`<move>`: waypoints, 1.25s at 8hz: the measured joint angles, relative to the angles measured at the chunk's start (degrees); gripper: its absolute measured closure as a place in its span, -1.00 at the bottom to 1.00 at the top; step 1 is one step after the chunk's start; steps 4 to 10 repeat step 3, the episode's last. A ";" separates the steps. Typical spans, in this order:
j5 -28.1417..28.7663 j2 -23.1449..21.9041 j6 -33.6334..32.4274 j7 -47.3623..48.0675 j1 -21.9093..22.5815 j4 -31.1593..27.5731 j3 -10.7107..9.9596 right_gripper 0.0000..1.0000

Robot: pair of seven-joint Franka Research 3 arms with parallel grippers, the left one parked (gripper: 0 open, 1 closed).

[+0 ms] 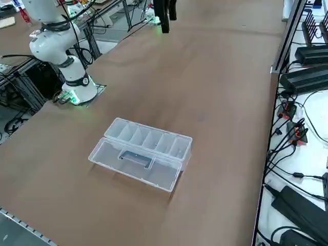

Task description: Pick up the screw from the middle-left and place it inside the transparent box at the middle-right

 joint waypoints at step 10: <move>-0.03 -2.32 -0.50 4.91 3.74 -2.82 0.09 -1.00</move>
